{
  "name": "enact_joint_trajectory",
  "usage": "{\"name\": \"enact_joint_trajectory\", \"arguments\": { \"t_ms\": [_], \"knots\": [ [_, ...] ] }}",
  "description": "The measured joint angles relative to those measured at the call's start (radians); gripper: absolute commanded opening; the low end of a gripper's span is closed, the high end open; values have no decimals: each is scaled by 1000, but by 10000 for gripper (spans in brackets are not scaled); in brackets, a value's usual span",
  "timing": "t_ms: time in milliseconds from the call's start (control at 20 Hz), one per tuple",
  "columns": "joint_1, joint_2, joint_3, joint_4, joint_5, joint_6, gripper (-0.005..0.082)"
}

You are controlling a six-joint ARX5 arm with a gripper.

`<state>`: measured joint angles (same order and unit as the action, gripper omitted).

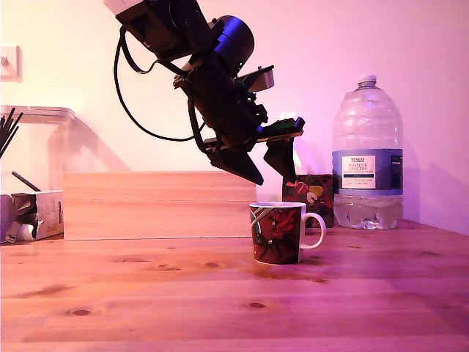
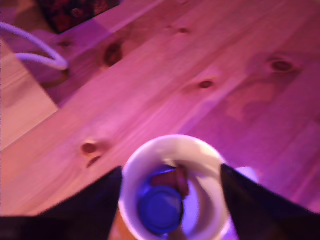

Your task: Pick up the coffee capsules from the table one by one and drop them inside the nearest coffee cup

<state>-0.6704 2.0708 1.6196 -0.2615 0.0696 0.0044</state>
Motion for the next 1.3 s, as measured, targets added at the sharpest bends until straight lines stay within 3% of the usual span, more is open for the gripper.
{"name": "enact_joint_trajectory", "arguments": {
  "t_ms": [50, 100, 400, 1000, 1300],
  "knots": [
    [0, 0, 0, 0, -8, 0, -8],
    [3, -2, 0, -2, -10, 0, -20],
    [32, -115, -17, 2, -11, 2, -19],
    [137, -523, -473, 127, -4, 18, -19],
    [149, -688, -529, 129, 0, 18, -19]
  ]
}}
